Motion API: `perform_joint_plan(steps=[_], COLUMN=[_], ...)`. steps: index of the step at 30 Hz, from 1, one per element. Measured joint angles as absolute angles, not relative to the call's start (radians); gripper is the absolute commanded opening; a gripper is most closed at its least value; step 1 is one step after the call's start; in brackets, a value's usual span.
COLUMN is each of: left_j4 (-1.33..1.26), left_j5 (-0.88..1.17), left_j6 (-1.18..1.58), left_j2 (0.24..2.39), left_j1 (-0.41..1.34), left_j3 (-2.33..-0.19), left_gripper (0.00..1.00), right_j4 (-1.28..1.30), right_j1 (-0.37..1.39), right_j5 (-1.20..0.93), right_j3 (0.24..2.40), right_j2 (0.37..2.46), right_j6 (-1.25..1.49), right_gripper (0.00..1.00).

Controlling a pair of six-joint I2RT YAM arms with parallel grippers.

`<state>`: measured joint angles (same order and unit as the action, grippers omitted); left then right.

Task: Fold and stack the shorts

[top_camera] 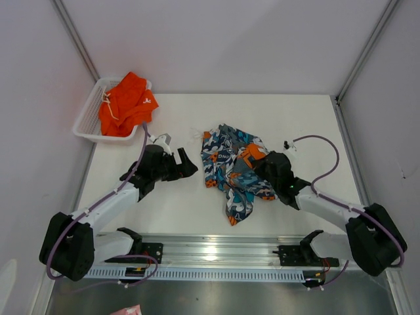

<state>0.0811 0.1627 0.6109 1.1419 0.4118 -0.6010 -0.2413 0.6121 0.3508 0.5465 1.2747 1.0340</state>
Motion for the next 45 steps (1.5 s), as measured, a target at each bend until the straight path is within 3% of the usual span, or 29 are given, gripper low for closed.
perform_joint_plan(steps=[3, 10, 23, 31, 34, 35, 37, 38, 40, 41, 45], left_j4=[0.081, 0.064, -0.115, -0.204, -0.244, -0.259, -0.286, -0.296, -0.312, -0.311, -0.268], left_j5=[0.162, 0.172, 0.222, 0.22, 0.216, 0.216, 0.216, 0.216, 0.216, 0.22, 0.253], left_j6=[0.61, 0.61, 0.615, 0.656, 0.674, 0.678, 0.69, 0.696, 0.709, 0.709, 0.697], left_j2=[1.145, 1.191, 1.375, 1.522, 1.579, 1.601, 1.64, 1.663, 1.707, 1.726, 1.78], left_j1=[0.413, 0.416, 0.588, 0.604, 0.606, 0.607, 0.608, 0.61, 0.614, 0.615, 0.587], left_j3=[-0.601, -0.601, -0.605, -0.614, -0.653, -0.666, -0.69, -0.706, -0.743, -0.77, -0.926], left_gripper=[0.99, 0.99, 0.99, 0.98, 0.9, 0.77, 0.63, 0.43, 0.23, 0.0, 0.0], right_j4=[-0.141, 0.08, 0.267, 0.273, 0.271, 0.27, 0.265, 0.262, 0.255, 0.248, 0.252], right_j1=[0.535, 0.152, 0.006, -0.068, -0.068, -0.068, -0.068, -0.068, -0.069, -0.069, -0.067], right_j5=[0.276, 0.007, -0.116, -0.186, -0.204, -0.21, -0.22, -0.224, -0.237, -0.249, -0.311], right_j3=[0.546, 0.556, 0.593, 0.622, 0.622, 0.622, 0.622, 0.623, 0.63, 0.636, 0.765], right_j2=[1.168, 0.994, 0.892, 0.907, 0.907, 0.908, 0.913, 0.918, 0.936, 0.952, 1.109], right_j6=[0.98, 0.748, 0.609, 0.59, 0.59, 0.59, 0.59, 0.591, 0.591, 0.593, 0.595], right_gripper=[0.0, 0.0, 0.0, 0.0, 0.0, 0.0, 0.0, 0.0, 0.0, 0.0, 0.0])
